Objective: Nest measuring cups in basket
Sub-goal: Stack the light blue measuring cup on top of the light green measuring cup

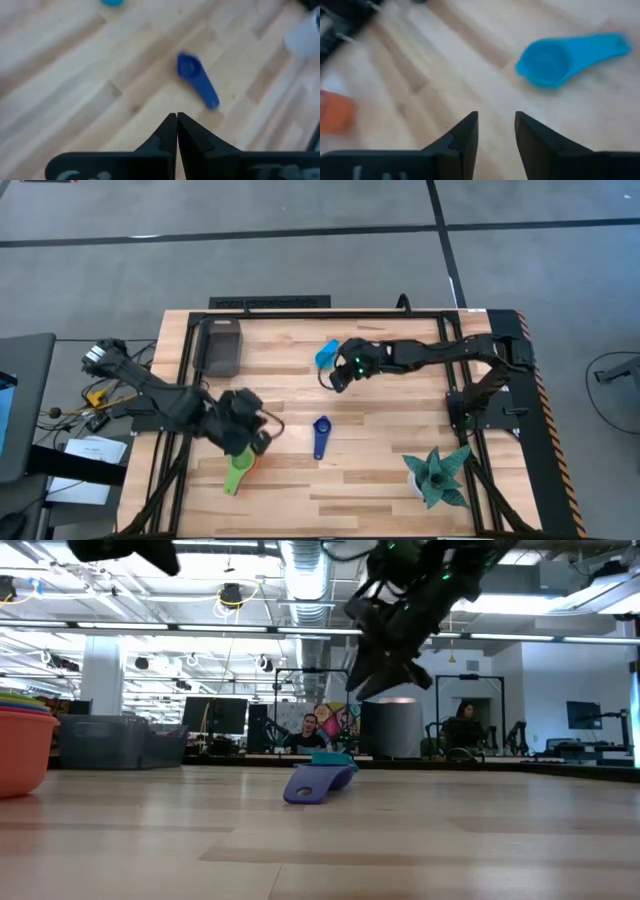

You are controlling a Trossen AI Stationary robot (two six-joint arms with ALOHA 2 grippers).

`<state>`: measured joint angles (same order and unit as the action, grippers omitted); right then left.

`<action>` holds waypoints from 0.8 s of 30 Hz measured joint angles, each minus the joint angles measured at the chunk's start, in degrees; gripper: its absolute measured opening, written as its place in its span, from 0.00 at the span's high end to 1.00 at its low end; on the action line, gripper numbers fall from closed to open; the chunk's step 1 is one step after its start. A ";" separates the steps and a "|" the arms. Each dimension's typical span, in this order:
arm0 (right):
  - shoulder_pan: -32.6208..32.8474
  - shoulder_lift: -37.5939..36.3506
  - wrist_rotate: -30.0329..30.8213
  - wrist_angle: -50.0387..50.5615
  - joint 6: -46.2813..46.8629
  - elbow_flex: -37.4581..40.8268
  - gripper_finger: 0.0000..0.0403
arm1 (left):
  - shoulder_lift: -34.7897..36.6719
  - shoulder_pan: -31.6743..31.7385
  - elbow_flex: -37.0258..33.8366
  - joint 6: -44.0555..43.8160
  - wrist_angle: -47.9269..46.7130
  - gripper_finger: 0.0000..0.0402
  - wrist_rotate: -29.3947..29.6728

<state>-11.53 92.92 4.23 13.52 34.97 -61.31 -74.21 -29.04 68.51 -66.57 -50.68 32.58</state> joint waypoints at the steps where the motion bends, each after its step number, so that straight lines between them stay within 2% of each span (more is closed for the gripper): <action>1: -0.80 1.63 -0.05 0.59 -3.54 -1.96 0.60 | 0.40 0.99 0.00 0.54 -0.03 1.00 0.49; 6: -4.10 11.18 -1.05 13.95 -20.04 -13.72 0.57 | 0.65 5.69 -0.04 4.18 -0.23 1.00 -1.02; 13: -5.66 22.19 -1.36 24.18 -32.98 -27.10 0.58 | -0.03 8.35 -0.04 3.35 0.33 1.00 -3.43; 18: -5.37 25.29 -4.69 26.76 -39.23 -30.77 0.61 | -0.03 7.80 -0.04 1.36 0.32 1.00 -3.39; 24: -5.48 26.58 -7.96 26.97 -42.60 -31.23 0.63 | -0.03 7.13 -0.04 0.81 0.33 1.00 -1.68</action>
<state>-17.02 119.50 -3.73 40.49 -7.64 -92.54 -74.24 -21.91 68.47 -65.76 -50.36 30.90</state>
